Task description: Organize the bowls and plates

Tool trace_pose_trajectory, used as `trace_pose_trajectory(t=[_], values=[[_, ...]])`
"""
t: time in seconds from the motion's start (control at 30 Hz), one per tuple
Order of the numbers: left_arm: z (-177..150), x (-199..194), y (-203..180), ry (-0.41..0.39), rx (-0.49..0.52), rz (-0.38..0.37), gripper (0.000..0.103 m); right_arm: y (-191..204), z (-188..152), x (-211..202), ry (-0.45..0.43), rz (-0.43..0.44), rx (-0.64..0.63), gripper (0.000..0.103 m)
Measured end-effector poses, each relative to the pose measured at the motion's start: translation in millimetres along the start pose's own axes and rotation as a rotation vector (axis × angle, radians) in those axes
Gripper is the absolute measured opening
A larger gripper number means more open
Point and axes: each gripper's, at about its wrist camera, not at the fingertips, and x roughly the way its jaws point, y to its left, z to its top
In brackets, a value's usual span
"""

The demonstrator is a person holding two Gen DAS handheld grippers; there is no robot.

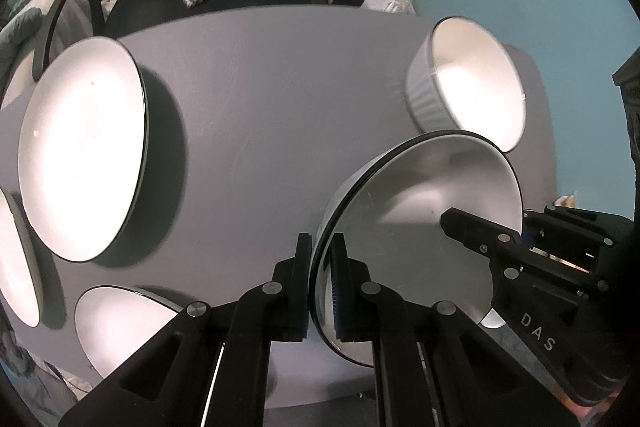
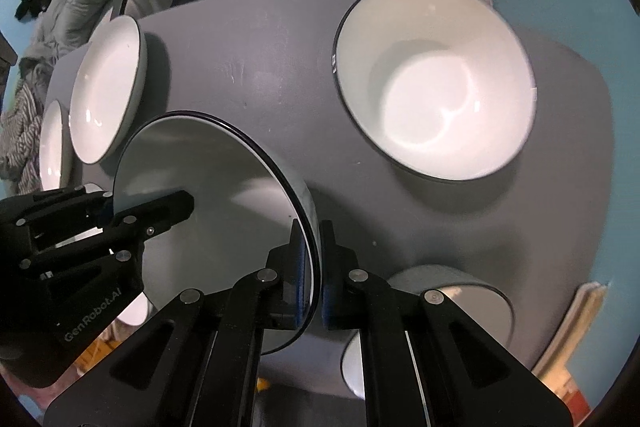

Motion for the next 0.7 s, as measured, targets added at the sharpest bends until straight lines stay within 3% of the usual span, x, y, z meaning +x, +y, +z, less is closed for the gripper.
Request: trace_pose_trajectory(t=[0.37, 0.7], values=[[31, -29, -32, -0.045, 0.064, -0.026, 0.008, -23, 12, -39, -0.043, -0.012, 0.05, 0.005], [68, -26, -51, -0.062, 0.079, -0.034, 0.008, -55, 34, -53, -0.062, -0.015, 0.087, 0.005]])
